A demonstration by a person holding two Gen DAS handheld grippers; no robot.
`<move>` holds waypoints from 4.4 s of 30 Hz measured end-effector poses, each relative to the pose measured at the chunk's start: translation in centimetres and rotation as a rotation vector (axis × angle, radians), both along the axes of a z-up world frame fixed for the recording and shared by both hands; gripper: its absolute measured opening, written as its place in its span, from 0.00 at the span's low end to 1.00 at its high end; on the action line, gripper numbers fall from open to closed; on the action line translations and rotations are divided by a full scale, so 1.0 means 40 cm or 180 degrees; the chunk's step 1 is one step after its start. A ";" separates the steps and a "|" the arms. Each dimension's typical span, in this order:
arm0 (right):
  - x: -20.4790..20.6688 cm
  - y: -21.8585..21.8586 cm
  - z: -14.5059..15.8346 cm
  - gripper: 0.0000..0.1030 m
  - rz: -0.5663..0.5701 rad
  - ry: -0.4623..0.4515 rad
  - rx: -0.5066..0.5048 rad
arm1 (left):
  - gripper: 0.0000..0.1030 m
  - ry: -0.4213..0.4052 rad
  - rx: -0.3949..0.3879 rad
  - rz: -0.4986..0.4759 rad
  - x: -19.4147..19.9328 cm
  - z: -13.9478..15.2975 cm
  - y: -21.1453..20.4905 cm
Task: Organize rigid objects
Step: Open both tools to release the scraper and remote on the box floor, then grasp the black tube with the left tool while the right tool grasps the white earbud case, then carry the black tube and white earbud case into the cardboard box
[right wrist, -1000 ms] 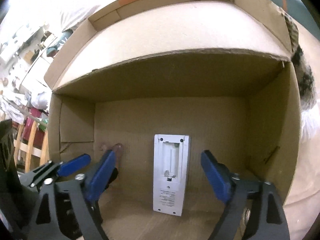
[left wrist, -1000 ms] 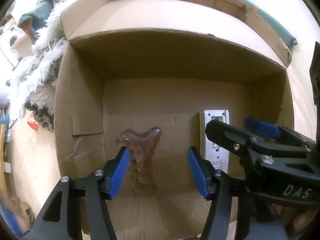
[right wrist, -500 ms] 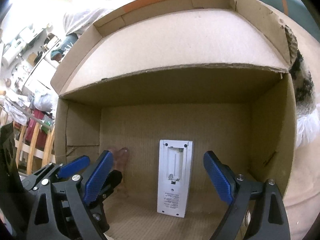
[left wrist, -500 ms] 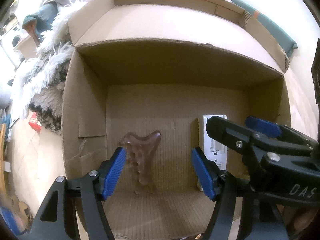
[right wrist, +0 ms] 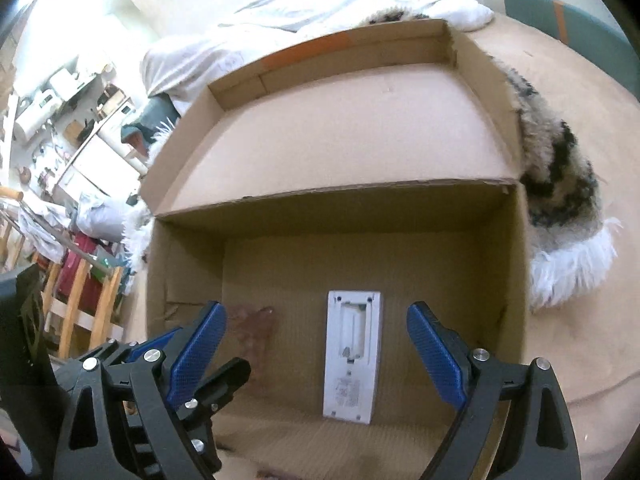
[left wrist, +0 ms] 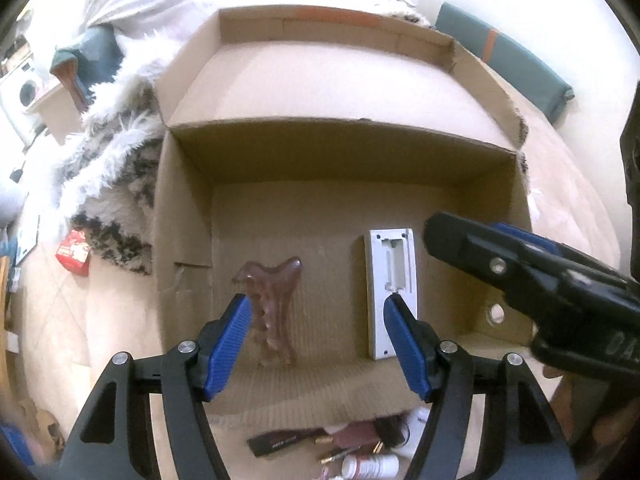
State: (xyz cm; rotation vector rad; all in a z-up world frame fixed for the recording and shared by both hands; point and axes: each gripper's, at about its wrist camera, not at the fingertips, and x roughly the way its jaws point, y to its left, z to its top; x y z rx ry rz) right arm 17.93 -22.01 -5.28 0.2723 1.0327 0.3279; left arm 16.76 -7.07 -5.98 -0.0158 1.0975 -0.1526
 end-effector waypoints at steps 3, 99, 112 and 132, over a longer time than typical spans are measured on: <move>-0.035 -0.008 0.028 0.95 0.0042 -0.0042 0.0019 | 0.64 -0.0063 0.0027 0.0042 -0.030 0.023 0.012; -0.331 0.064 -0.178 0.61 0.1091 0.0900 -0.1174 | 0.77 0.1264 0.0359 0.0975 -0.177 -0.274 0.171; -0.394 -0.025 0.039 0.61 0.0508 -0.0156 -0.0712 | 0.77 0.0732 0.0291 0.1113 -0.290 -0.108 0.237; -0.203 -0.013 0.138 0.62 0.0140 -0.0557 -0.0343 | 0.77 -0.0457 0.0251 0.0579 -0.145 0.169 0.118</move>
